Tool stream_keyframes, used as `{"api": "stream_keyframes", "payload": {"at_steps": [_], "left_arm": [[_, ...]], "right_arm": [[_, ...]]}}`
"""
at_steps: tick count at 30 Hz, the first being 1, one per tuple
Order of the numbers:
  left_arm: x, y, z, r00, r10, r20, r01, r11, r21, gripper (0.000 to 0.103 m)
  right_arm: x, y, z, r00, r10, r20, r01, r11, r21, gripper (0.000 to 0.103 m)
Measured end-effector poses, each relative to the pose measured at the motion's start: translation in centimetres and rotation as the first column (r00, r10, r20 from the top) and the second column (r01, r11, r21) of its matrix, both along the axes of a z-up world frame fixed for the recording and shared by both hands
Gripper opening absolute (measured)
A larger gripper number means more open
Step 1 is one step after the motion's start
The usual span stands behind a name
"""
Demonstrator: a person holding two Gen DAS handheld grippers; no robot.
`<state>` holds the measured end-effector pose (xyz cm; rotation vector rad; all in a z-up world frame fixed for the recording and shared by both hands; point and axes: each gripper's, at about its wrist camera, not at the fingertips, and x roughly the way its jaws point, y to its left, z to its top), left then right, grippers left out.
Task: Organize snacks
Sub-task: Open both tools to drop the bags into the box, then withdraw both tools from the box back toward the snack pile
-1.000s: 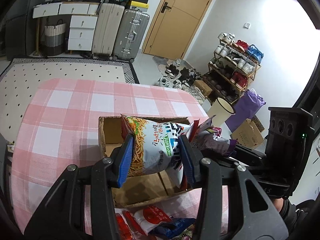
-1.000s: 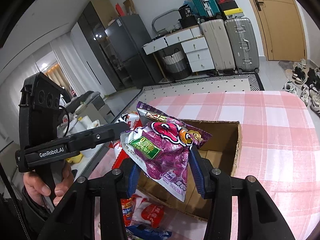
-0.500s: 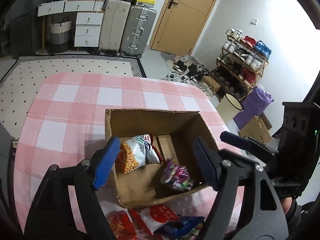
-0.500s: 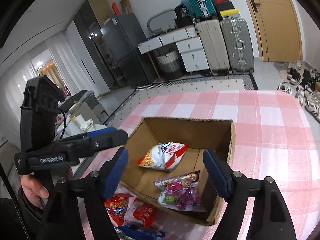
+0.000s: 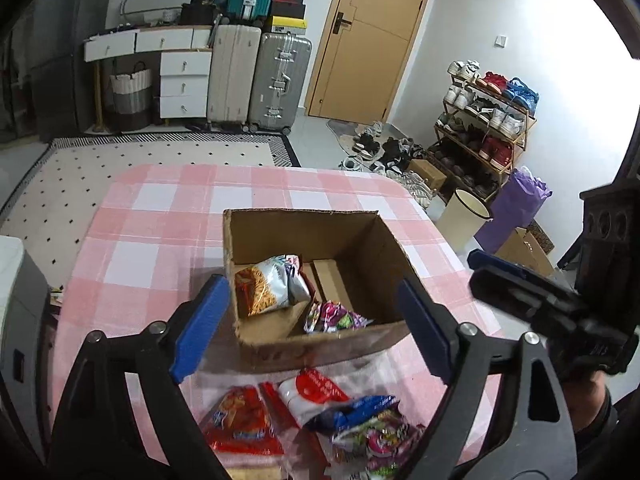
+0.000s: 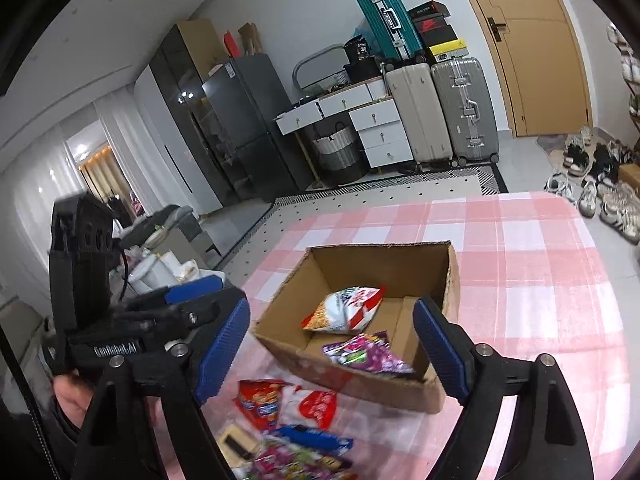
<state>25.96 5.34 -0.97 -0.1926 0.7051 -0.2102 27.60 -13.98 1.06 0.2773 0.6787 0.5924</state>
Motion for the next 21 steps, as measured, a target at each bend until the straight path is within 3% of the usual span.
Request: {"api": "stream_keyframes", "payload": {"at_steps": [9, 11, 21], "left_arm": [[-6.6, 0.5, 1.4, 0.999, 0.033, 0.035, -0.033, 0.999, 0.014, 0.093], [-7.8, 0.6, 1.7, 0.998, 0.038, 0.045, -0.039, 0.999, 0.012, 0.101], [-14.3, 0.2, 2.6, 0.997, 0.039, 0.074, -0.04, 0.999, 0.018, 0.102]], "right_arm": [[-4.8, 0.6, 2.3, 0.998, 0.006, 0.057, -0.006, 1.0, 0.0, 0.093], [-6.1, 0.7, 2.5, 0.998, 0.016, 0.062, -0.016, 1.0, 0.009, 0.095], [-12.0, 0.3, 2.9, 0.995, 0.011, 0.095, -0.011, 1.0, -0.004, 0.101]]}}
